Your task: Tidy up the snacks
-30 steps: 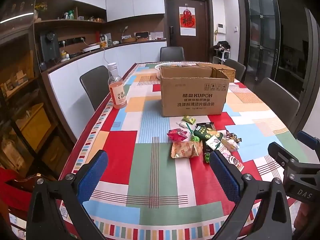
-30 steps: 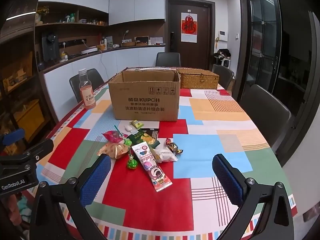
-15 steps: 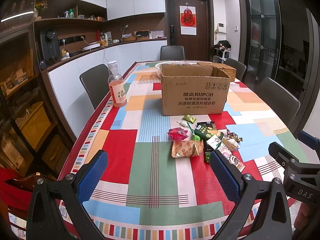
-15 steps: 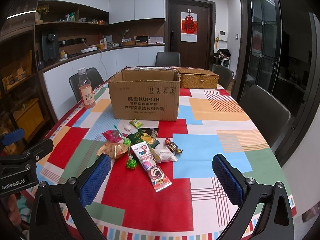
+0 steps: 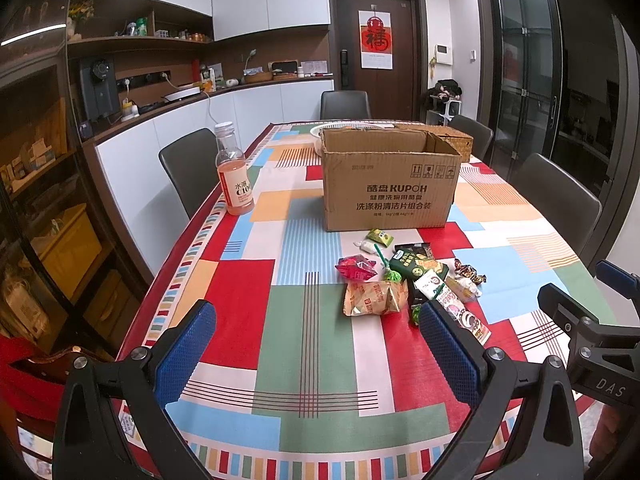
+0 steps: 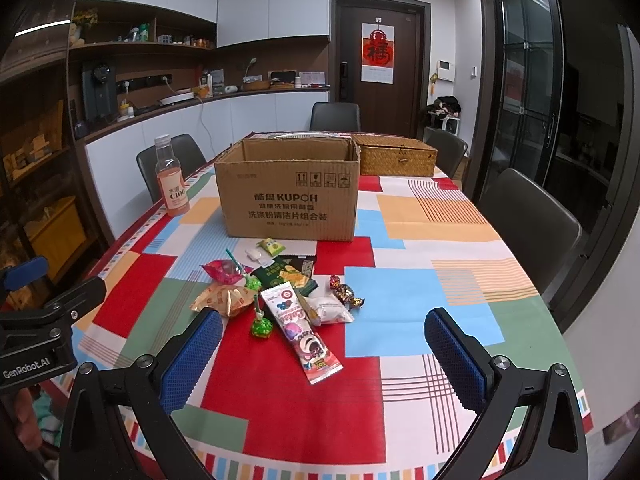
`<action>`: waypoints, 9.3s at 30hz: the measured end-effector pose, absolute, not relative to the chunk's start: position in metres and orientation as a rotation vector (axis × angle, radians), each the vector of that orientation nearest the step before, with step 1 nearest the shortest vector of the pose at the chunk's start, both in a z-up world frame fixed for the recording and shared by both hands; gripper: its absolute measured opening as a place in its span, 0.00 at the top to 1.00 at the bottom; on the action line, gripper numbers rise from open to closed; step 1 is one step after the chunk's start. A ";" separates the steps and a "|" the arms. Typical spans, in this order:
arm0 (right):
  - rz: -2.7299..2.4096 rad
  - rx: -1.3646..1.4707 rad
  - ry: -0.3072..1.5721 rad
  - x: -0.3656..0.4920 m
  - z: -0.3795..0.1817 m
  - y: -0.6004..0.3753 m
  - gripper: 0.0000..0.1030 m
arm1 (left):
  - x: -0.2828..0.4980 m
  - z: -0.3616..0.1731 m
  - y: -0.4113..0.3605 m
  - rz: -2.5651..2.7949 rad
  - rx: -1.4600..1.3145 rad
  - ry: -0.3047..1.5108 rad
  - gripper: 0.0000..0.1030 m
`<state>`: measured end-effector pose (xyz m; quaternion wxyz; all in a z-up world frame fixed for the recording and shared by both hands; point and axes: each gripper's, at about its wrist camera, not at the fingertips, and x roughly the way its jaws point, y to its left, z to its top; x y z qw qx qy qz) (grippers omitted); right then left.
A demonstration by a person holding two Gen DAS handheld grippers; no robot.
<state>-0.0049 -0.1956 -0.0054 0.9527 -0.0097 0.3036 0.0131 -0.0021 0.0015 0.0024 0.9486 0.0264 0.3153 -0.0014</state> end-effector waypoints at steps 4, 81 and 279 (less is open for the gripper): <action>0.027 -0.020 0.617 -0.005 -0.005 -0.196 0.01 | -0.002 0.002 0.002 -0.002 0.054 0.641 0.00; 0.285 -0.116 0.996 0.094 -0.118 -0.191 0.48 | 0.100 -0.119 -0.083 -0.633 0.428 0.841 0.68; 0.389 -0.327 1.083 0.214 -0.117 -0.127 0.46 | 0.231 -0.133 -0.014 -0.305 0.139 1.124 0.43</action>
